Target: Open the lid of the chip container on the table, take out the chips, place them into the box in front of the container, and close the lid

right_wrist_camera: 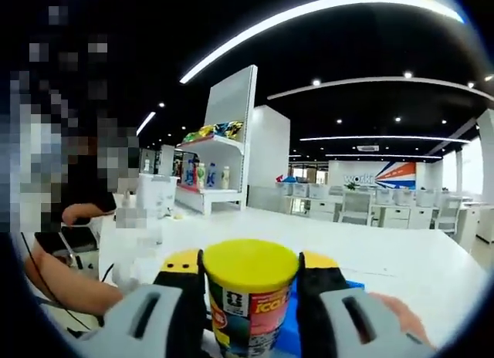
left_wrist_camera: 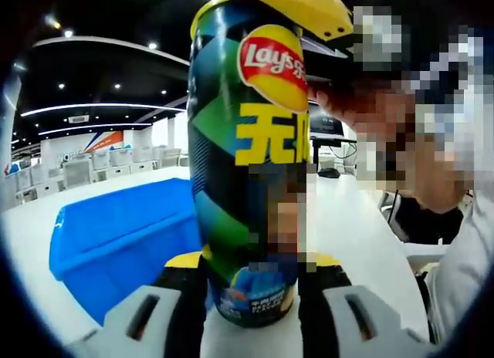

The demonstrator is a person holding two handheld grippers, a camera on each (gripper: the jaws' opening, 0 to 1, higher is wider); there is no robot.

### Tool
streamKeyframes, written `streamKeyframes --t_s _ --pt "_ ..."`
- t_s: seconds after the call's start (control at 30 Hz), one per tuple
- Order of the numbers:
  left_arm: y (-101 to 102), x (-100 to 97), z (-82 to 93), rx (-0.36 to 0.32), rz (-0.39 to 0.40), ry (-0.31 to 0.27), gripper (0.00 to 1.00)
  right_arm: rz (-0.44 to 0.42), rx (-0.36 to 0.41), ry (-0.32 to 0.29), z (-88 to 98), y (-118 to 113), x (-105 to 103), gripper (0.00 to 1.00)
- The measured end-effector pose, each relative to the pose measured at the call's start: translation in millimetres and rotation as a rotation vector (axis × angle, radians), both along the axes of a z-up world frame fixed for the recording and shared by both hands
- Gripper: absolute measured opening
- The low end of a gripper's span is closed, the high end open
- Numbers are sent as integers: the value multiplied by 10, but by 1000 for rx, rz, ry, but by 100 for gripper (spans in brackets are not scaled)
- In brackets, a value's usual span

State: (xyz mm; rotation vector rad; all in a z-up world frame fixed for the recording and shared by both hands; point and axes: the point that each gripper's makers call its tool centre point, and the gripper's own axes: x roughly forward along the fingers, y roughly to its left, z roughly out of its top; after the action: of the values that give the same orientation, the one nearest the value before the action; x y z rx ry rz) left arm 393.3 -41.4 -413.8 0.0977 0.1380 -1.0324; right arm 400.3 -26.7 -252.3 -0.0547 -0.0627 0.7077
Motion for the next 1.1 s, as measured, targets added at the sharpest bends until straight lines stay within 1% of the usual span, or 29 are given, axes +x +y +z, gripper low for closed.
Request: streamKeyframes --t_s 0.07,0.13,0.33,0.43,0.6,0.73,0.77,0.8,0.9,0.93,1.0,1.1 --pt "0 -2 -1 1 -1 0 47 -2 10 17 0 -2 2 44" --pt "-1 -3 -2 2 -1 -2 47 -9 22 47 2 -12 6 43" --pt "2 -4 -9 7 -4 -6 47 -27 41 69 -9 -8 -3 41" --pt "1 -6 -12 8 1 -9 47 -33 67 92 -10 -12 -6 41" --pt "5 -3 -17 12 -2 -11 47 -53 79 99 -8 -15 -9 40" --pt "7 -1 -19 13 0 -13 47 -52 88 108 -9 -16 -10 41" --pt "9 3 -21 12 2 -12 47 -42 45 75 -1 0 -7 42" --pt "10 3 -21 12 1 -12 47 -48 57 89 -7 4 -13 42" --pt "12 4 -21 13 2 -12 47 -39 35 43 -3 6 -30 44" --pt "10 3 -21 14 2 -14 47 -28 30 18 11 14 -34 45" --pt "15 5 -19 14 5 -12 47 -23 27 -7 -2 22 -34 45" --pt "11 10 -21 14 6 -11 47 -17 8 -16 -4 11 -28 46"
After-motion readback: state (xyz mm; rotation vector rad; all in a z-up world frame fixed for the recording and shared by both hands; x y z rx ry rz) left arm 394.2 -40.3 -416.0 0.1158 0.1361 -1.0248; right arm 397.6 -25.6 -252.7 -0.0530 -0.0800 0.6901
